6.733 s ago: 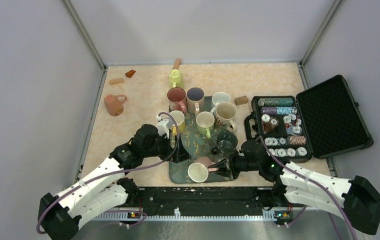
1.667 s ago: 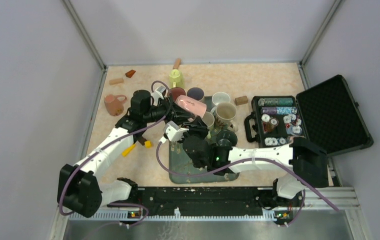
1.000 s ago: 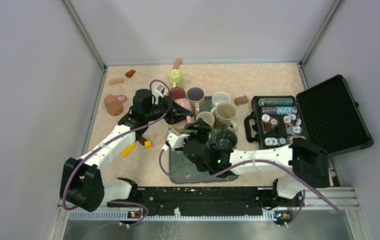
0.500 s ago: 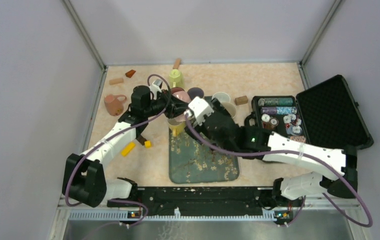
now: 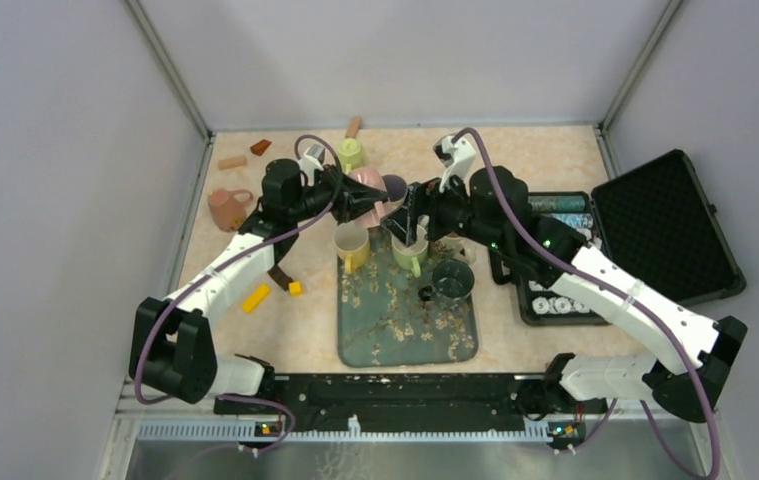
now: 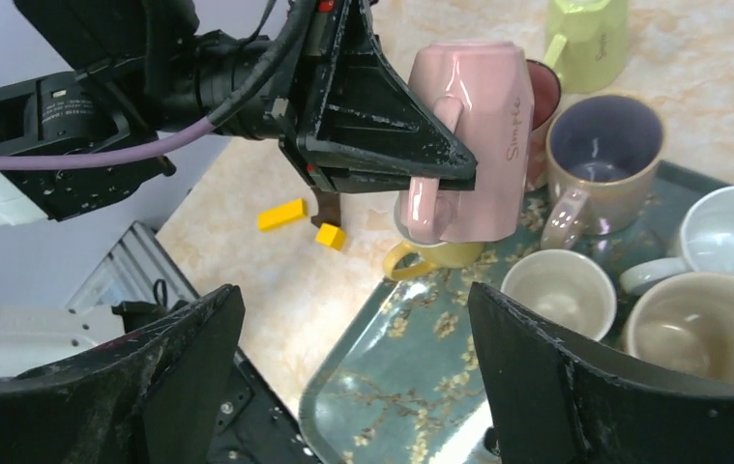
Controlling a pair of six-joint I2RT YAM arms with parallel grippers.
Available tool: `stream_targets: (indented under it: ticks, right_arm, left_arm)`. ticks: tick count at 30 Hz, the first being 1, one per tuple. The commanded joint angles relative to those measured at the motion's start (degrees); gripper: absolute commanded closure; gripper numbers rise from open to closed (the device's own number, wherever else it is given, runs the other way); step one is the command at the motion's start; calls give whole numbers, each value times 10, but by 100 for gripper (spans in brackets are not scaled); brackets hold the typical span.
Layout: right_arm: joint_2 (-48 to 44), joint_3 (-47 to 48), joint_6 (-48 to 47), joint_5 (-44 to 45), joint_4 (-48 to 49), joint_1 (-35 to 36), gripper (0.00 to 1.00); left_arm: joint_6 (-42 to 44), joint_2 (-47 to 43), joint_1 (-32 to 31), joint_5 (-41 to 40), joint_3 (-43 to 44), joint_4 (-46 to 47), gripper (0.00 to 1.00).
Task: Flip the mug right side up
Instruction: Turn over the cup at the center of the board.
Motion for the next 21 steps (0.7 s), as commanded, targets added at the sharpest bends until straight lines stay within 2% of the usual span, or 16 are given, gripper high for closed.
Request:
stream_targets:
  ticks: [1, 5, 8, 16, 21]
  right_arm:
    - [10, -33, 41, -12, 86, 0, 18]
    - [29, -41, 8, 43, 90, 3, 29]
    - [45, -36, -24, 92, 93, 23, 30]
    - [99, 3, -41, 144, 93, 40, 40]
    - [126, 21, -48, 181, 85, 56, 41]
  left_arm:
    - [-10, -5, 3, 3, 41, 50, 100]
    - [-6, -6, 3, -2, 54, 29, 100]
    - [4, -7, 2, -4, 62, 12, 100]
    - [24, -5, -8, -13, 71, -17, 100]
    - [42, 4, -17, -17, 85, -40, 100]
